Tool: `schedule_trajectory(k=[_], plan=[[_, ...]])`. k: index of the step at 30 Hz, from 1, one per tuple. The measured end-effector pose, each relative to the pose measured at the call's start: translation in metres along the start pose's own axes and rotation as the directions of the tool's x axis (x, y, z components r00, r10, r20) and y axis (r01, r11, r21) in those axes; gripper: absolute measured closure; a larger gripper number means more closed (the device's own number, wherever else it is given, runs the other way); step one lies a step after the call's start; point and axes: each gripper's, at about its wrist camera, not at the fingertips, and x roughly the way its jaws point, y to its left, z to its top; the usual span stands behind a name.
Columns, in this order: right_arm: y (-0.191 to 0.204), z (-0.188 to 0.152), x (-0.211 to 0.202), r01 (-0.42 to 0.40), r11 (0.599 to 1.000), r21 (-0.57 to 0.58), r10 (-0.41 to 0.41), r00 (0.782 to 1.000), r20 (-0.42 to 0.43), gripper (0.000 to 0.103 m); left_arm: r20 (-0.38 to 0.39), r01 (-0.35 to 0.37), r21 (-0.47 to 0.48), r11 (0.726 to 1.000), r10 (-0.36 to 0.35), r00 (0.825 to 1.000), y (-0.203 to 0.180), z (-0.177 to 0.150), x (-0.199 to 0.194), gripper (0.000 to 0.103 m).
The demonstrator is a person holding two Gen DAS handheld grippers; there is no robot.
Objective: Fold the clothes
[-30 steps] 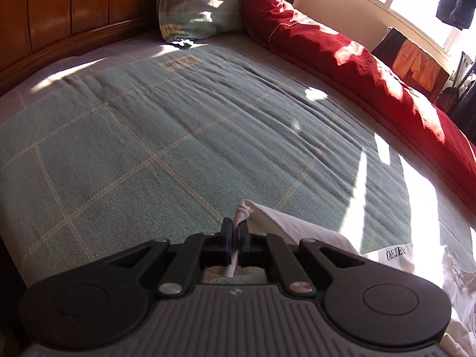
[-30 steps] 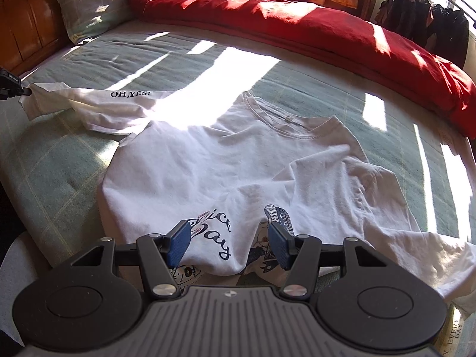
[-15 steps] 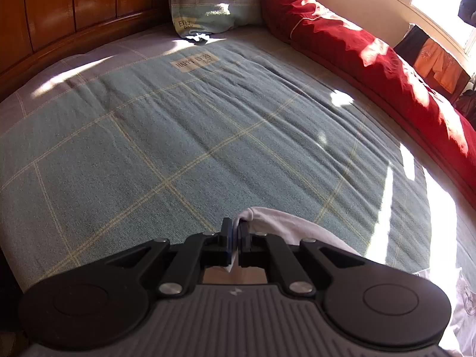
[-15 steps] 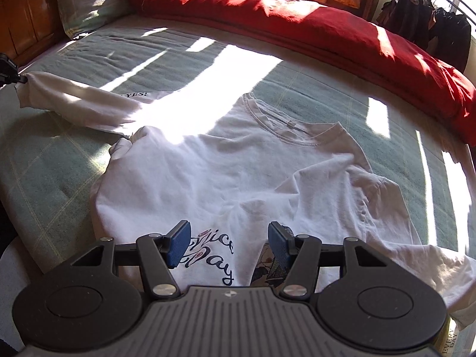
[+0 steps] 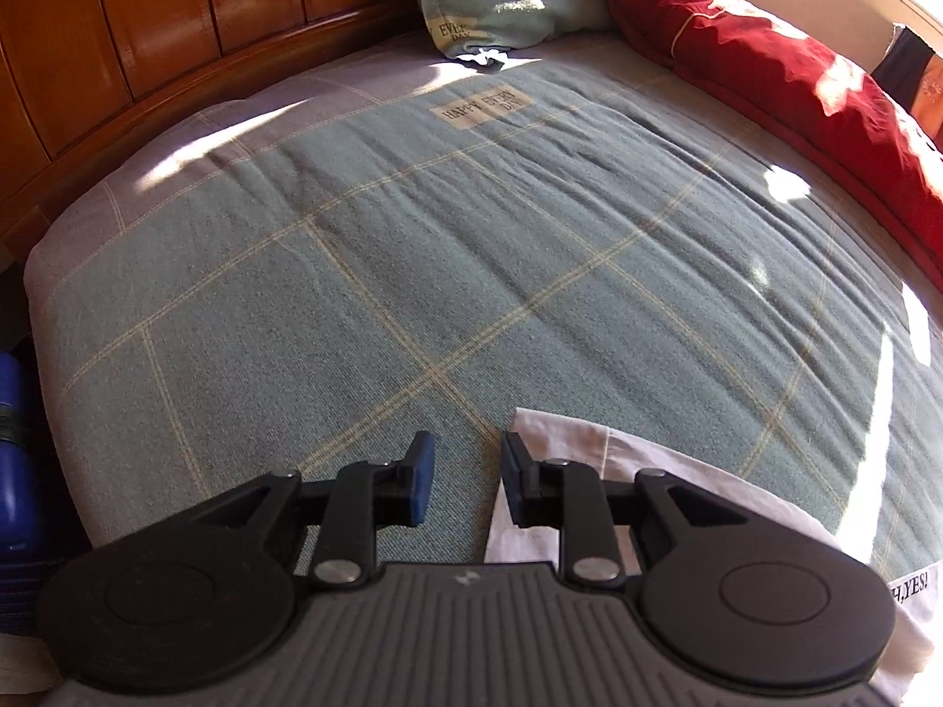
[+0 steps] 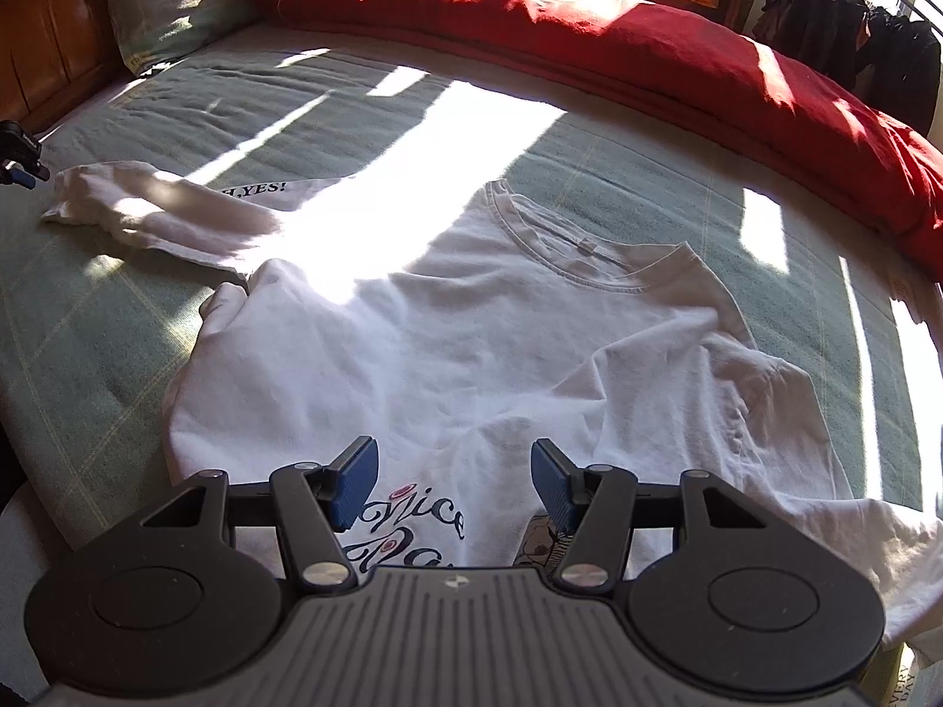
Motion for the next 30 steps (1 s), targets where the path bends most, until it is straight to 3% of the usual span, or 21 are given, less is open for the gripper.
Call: schedule_trajectory(k=[5, 9, 11, 14, 19, 25, 30], plan=[[-0.003, -0.003, 0.004, -0.014, 1.0, 0.015, 0.014, 1.0, 0.001, 0.041, -0.023, 0.089, 0.079, 0.993, -0.088, 0.996, -0.025, -0.004, -0.015, 0.073], [-0.006, -0.005, 0.003, -0.027, 0.999, 0.024, 0.026, 1.0, 0.007, 0.041, -0.071, 0.209, 0.189, 0.96, -0.199, 0.977, -0.071, -0.016, -0.028, 0.069], [-0.008, -0.007, 0.002, -0.034, 0.999, 0.03, 0.033, 0.999, 0.015, 0.041, -0.107, 0.276, 0.27, 0.922, -0.257, 0.961, -0.104, -0.026, -0.034, 0.068], [-0.013, -0.01, 0.002, -0.048, 0.998, 0.04, 0.047, 0.999, 0.024, 0.041, -0.162, 0.365, 0.389, 0.846, -0.327, 0.931, -0.159, -0.039, -0.04, 0.065], [-0.027, -0.017, 0.005, -0.063, 0.996, 0.059, 0.061, 0.998, 0.03, 0.041, -0.276, 0.464, 0.55, 0.694, -0.373, 0.886, -0.247, -0.063, -0.027, 0.064], [-0.051, -0.025, 0.012, -0.064, 0.993, 0.094, 0.061, 0.997, 0.035, 0.041, -0.328, 0.454, 0.638, 0.622, -0.315, 0.891, -0.29, -0.08, 0.003, 0.064], [-0.068, -0.026, 0.026, -0.065, 0.99, 0.128, 0.061, 0.997, 0.037, 0.041, -0.333, 0.436, 0.688, 0.581, -0.28, 0.9, -0.297, -0.085, 0.021, 0.063]])
